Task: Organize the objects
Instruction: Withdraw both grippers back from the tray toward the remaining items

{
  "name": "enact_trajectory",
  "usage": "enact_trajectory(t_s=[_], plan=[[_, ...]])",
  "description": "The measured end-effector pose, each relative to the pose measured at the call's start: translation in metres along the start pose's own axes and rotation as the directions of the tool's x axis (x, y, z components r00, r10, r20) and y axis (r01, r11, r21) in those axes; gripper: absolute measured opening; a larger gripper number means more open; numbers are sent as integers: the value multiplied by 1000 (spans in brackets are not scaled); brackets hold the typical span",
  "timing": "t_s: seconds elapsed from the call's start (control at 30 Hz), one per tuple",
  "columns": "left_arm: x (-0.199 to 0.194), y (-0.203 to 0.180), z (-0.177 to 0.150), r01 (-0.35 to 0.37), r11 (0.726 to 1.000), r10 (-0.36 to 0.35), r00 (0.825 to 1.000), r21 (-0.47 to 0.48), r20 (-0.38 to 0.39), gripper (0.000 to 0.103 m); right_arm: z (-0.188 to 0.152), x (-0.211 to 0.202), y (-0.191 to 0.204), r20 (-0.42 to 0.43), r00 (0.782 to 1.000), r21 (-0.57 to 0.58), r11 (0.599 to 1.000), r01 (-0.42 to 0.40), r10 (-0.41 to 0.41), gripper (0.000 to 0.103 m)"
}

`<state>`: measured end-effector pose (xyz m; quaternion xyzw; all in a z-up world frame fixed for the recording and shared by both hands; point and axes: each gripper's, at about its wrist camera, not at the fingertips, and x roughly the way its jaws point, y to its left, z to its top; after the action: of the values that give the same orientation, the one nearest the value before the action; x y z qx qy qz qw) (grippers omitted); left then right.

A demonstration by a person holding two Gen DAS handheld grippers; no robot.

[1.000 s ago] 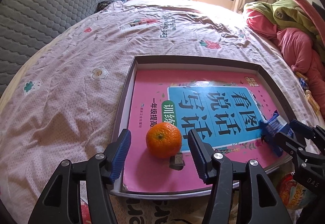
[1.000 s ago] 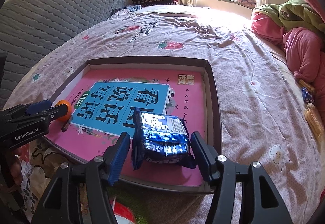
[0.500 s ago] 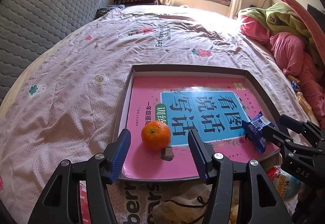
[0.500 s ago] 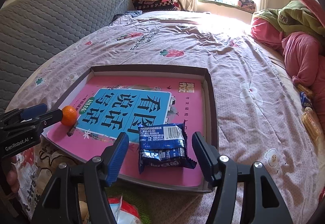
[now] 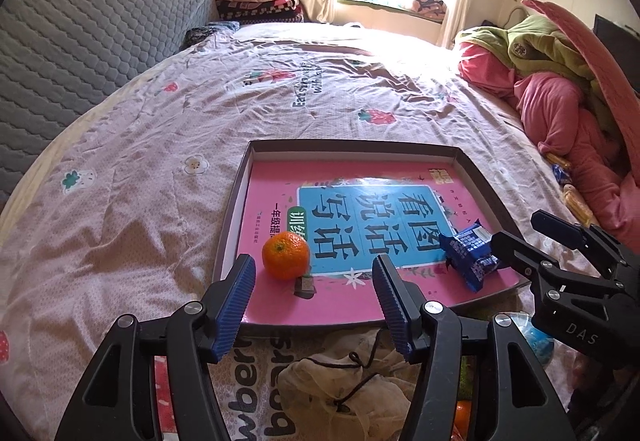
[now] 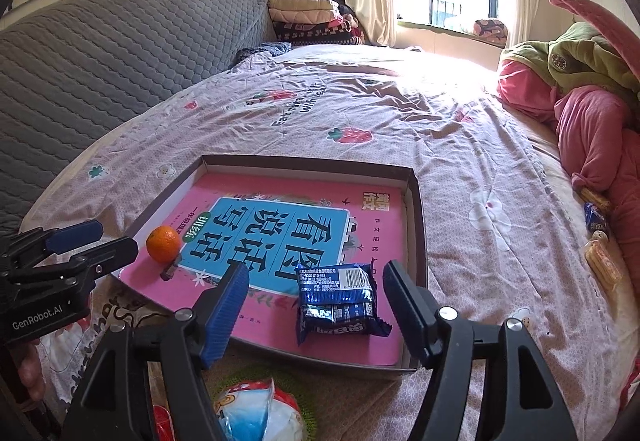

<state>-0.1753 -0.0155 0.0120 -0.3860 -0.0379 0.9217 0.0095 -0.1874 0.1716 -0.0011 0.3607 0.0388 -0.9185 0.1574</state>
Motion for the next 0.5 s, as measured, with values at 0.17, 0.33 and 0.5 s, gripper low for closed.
enact_trajectory(t_s=[0.17,0.33,0.5], plan=[[-12,2,-3,-3,1000,3,1000,-11,11,64,0,-9,4,17,1000,-7,1000,-8,8,70],[-21,3,-6,0,1000,0,1000,-16,20,67,0,-18,9,33,999,-17,1000,-15,15,70],[-31,-1,-8,4,1000,-4,1000,-4,28,68,-3,-29,12,49,999,-22,1000,-21,22,74]])
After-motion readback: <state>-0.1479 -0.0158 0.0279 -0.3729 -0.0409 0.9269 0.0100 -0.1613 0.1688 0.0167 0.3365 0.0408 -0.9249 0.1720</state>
